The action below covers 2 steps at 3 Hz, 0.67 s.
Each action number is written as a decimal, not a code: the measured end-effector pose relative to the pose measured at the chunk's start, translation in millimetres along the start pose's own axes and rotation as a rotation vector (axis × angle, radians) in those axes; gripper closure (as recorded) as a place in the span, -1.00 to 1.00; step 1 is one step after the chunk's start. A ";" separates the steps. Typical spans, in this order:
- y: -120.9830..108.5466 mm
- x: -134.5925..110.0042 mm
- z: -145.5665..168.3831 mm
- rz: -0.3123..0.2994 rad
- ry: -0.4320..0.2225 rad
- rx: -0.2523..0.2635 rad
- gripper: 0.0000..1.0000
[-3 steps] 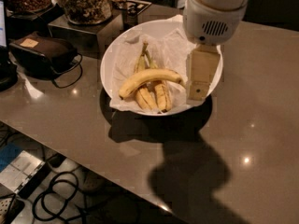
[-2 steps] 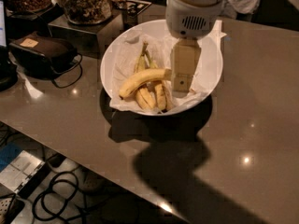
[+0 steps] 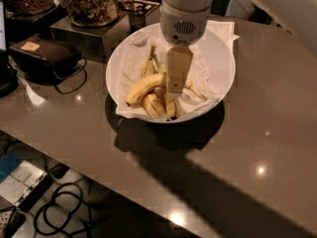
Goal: Pick banana from white bowl
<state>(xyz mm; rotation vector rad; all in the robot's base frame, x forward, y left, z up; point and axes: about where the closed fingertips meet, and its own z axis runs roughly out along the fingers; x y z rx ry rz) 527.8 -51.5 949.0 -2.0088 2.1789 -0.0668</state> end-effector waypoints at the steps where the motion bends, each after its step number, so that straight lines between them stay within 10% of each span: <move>1: -6.0 -1.5 8.0 0.014 0.000 -0.014 -0.56; 2: -9.7 -4.2 14.8 0.017 0.005 -0.024 -0.52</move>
Offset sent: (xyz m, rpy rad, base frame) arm 0.0002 -0.0068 -0.0214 -0.0556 0.1075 -0.0256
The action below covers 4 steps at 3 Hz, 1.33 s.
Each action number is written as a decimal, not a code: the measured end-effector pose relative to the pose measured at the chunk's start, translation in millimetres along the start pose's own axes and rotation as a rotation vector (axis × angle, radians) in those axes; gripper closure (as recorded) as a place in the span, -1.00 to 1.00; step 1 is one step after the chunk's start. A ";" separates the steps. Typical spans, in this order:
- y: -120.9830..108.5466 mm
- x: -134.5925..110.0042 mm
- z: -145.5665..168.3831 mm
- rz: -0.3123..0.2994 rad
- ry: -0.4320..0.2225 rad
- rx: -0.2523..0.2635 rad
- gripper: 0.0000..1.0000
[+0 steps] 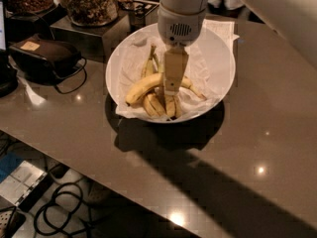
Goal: Pick banana from white bowl
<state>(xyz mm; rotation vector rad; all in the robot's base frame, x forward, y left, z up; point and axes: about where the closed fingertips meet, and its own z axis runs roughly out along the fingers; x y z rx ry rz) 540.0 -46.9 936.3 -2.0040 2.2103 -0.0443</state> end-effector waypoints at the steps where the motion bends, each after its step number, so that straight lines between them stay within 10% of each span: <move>1: -2.4 -3.7 8.7 -0.005 0.014 -0.013 -0.48; 4: -5.0 -14.2 24.4 -0.027 0.042 -0.037 -0.28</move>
Offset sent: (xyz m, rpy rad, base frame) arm -0.0080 -0.0014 -0.0223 -0.0969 0.1109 0.0176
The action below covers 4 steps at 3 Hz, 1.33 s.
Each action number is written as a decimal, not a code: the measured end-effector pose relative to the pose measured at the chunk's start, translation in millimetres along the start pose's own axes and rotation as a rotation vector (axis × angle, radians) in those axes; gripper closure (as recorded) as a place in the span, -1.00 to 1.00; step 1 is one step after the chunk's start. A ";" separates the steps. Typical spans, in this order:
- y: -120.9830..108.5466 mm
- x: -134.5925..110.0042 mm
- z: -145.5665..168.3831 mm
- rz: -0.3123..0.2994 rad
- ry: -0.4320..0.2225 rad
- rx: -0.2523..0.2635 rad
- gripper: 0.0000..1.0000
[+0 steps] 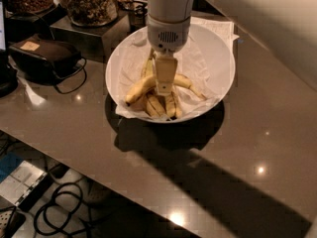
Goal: Pick banana from white bowl
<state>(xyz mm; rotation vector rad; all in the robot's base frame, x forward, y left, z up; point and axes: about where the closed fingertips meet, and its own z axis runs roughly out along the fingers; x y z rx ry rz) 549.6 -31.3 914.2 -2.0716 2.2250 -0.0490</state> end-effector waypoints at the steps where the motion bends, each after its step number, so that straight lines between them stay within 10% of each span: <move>1: -0.8 -3.1 4.8 -0.010 0.007 -0.009 -0.30; 4: -10.3 -9.4 23.3 -0.037 0.027 -0.036 -0.24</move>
Offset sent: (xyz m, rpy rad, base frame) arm -0.0111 -0.0051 -0.0143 -0.0820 0.0983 0.0333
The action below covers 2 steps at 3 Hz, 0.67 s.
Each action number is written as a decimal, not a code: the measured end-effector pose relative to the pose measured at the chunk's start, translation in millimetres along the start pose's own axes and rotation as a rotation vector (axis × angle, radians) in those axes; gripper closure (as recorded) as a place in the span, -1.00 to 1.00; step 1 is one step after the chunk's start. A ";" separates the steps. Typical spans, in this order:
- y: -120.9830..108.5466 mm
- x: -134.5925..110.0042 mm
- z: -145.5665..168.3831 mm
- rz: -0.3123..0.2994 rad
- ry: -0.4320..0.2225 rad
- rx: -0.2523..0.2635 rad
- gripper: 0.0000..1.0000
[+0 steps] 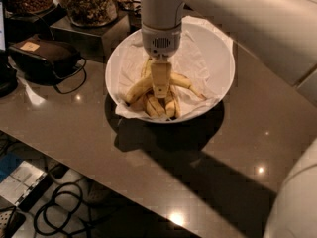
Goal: Pick banana from white bowl
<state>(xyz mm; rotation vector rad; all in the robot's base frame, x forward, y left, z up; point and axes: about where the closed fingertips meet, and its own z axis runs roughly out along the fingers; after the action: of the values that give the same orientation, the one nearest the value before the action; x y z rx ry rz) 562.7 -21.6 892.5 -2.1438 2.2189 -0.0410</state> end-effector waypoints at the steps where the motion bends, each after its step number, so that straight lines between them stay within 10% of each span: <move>1: -2.2 -0.2 9.5 -0.002 0.000 -0.021 -0.24; 2: -0.2 -4.0 18.7 -0.019 -0.006 -0.042 0.12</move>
Offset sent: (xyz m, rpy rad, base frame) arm -0.0176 -0.0047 -0.0290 -0.0407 0.1356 0.0412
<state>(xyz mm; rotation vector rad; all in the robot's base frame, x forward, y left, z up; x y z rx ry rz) 564.2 -17.2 873.8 -2.1835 2.2156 0.0105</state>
